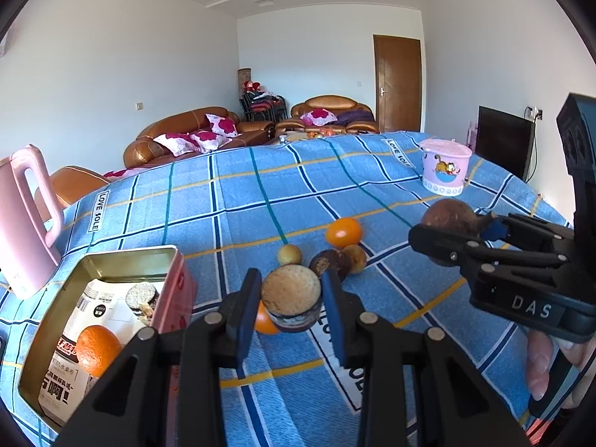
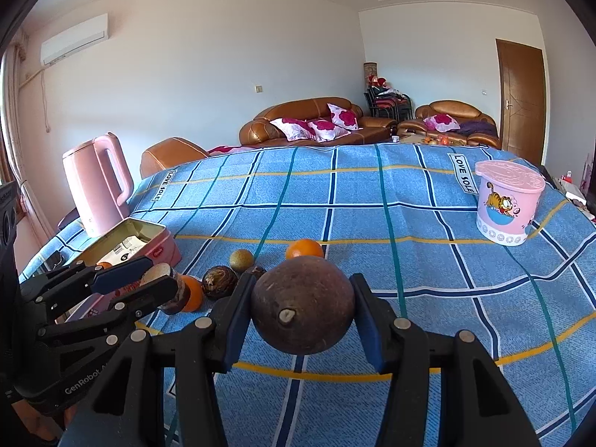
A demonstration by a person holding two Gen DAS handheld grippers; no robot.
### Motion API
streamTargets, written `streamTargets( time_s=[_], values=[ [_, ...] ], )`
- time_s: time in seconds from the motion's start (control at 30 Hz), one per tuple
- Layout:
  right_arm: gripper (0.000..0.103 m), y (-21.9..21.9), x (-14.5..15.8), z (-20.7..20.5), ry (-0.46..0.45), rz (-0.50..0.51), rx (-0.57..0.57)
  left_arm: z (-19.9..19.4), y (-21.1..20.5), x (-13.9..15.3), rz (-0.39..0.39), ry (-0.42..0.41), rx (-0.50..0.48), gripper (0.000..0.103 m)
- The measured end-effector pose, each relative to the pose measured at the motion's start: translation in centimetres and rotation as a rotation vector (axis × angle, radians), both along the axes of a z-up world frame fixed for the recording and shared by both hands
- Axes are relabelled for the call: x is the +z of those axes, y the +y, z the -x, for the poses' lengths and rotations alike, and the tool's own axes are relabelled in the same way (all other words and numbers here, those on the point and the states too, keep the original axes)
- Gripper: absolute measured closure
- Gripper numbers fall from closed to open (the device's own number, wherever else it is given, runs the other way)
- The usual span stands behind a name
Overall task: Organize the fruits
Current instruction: 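Carry the cake roll into the pink tin with the left tool while the right tool drops the mangosteen in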
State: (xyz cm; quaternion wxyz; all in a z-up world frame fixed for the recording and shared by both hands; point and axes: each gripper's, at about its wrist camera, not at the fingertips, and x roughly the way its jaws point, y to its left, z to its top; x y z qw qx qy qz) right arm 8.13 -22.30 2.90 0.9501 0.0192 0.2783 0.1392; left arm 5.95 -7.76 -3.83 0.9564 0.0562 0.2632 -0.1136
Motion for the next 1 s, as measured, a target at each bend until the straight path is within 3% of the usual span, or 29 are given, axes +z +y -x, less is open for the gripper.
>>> streamTargets(
  time_s=[1.0],
  values=[
    [0.050,0.8,1.1,2.1,-0.127,0.042,0.023,1.8,1.6,0.9,0.079,-0.102,0.037,0.068]
  ],
)
